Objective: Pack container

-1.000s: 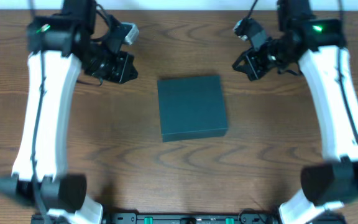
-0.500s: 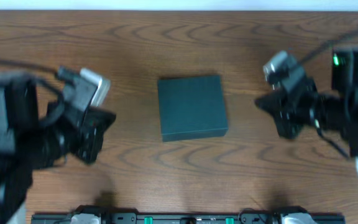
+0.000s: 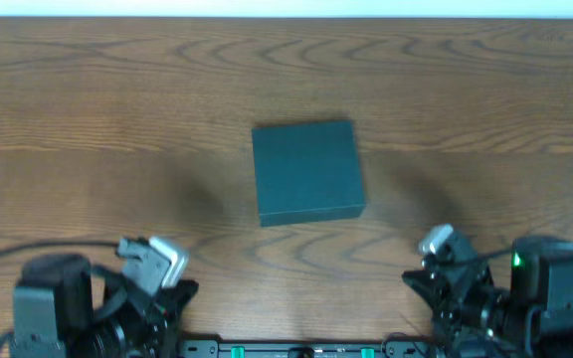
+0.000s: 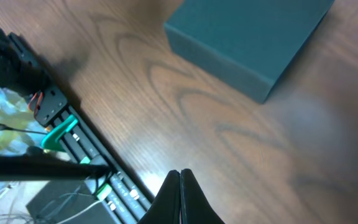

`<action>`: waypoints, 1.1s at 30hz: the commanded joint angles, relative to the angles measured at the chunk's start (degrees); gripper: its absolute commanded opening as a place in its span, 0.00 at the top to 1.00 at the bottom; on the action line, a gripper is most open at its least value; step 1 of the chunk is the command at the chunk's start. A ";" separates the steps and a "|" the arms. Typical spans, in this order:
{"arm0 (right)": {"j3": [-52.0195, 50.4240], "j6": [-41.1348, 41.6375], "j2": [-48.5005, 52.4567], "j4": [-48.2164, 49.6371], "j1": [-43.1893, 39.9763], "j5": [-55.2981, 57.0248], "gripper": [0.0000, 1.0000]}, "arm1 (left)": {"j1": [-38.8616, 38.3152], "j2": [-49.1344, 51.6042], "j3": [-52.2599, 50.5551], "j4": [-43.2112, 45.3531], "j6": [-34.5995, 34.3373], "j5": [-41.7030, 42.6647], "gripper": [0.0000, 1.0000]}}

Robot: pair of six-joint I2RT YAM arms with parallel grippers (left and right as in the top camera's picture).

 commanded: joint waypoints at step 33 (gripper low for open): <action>-4.85 18.80 -3.58 8.48 -0.55 -0.61 0.01 | 0.11 -7.10 -5.27 5.16 -4.94 -11.02 0.05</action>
